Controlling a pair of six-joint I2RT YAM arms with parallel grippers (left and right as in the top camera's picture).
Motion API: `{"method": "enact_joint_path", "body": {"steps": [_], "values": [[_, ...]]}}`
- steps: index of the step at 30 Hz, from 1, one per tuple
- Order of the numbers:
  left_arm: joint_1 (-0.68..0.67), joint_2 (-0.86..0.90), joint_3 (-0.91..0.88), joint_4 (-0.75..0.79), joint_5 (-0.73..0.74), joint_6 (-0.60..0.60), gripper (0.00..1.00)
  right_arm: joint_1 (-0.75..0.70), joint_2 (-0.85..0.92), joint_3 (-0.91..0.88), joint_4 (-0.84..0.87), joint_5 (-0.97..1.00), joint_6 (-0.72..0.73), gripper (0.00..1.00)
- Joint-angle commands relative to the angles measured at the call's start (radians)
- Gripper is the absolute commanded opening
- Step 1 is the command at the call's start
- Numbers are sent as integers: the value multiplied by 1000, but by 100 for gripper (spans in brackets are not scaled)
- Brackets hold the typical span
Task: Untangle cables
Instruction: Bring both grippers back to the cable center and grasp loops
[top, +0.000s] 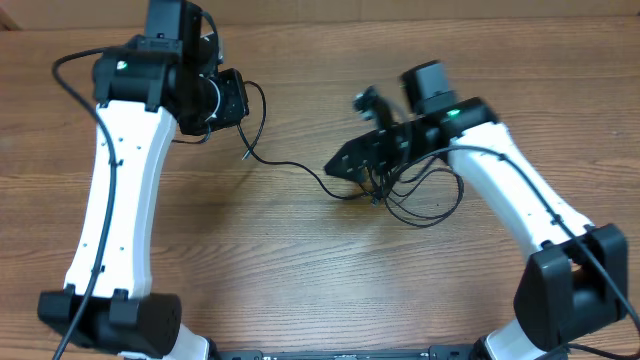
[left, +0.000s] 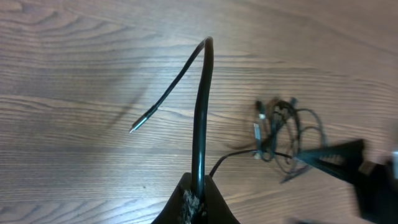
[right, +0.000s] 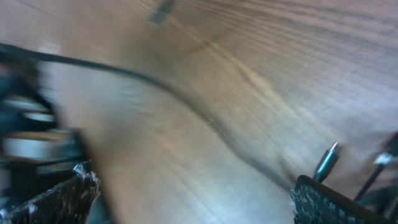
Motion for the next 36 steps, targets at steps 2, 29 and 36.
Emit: {"method": "enact_joint_path", "body": {"steps": [2, 29, 36], "values": [[48, -46, 22, 0, 76, -18, 4, 94, 42, 17, 80, 320, 2, 100], [187, -27, -129, 23, 184, -194, 100, 123, 71, 449, -182, 197, 152, 4], [98, 0, -225, 39, 192, -393, 99, 128, 80, 424, -224, 196, 150, 4]]}}
